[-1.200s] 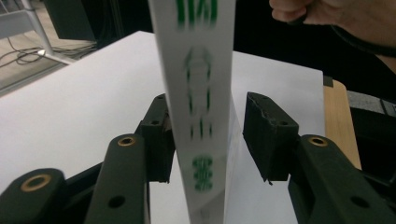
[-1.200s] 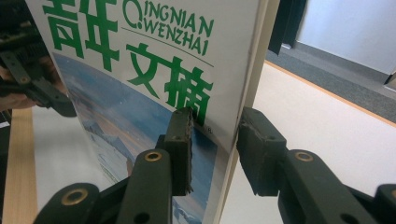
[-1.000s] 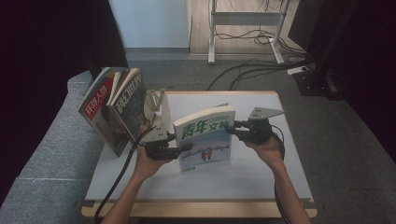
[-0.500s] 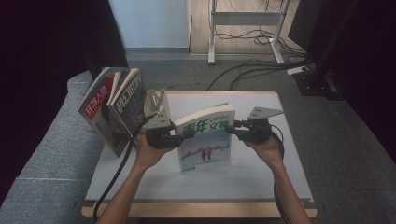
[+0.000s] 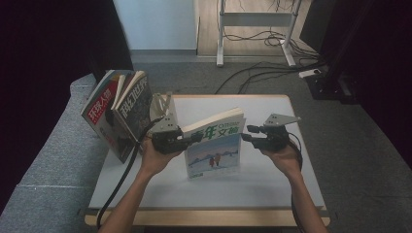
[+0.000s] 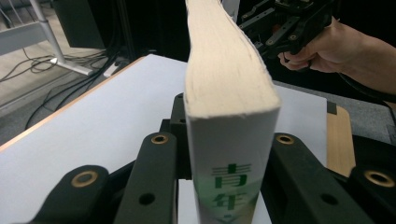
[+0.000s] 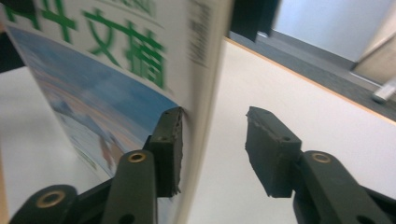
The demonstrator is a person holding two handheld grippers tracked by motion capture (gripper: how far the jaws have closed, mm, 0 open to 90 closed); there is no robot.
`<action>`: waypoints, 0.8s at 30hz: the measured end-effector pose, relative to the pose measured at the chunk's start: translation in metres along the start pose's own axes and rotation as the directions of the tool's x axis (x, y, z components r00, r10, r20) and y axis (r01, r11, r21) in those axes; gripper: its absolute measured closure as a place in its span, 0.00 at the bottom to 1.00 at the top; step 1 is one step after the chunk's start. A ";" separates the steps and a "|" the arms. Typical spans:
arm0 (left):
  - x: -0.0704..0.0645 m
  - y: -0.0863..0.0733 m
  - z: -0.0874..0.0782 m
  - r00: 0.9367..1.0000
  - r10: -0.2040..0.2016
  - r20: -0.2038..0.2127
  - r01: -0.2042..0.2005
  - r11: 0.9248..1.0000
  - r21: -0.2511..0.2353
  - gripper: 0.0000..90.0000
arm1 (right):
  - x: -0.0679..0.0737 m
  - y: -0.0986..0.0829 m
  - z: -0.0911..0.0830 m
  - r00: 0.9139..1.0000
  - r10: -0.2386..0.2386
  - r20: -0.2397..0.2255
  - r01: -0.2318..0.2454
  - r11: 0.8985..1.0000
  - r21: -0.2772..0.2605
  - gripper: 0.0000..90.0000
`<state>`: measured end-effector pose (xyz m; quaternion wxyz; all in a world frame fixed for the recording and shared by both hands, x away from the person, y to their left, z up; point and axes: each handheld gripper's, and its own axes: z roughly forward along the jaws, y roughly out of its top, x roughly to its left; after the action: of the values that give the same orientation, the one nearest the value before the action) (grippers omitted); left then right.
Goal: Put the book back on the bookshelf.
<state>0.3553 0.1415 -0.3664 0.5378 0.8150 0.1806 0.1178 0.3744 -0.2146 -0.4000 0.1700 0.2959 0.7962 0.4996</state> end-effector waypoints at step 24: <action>-0.001 0.015 0.000 1.000 -0.009 0.005 0.008 0.992 0.122 0.81 | -0.034 -0.105 -0.016 0.959 0.116 0.259 -0.168 0.967 0.193 0.14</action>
<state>0.3573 0.1358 -0.3532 0.4879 0.8460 0.1894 0.1021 0.3597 -0.2821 -0.4877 0.1979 0.4286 0.7944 0.3821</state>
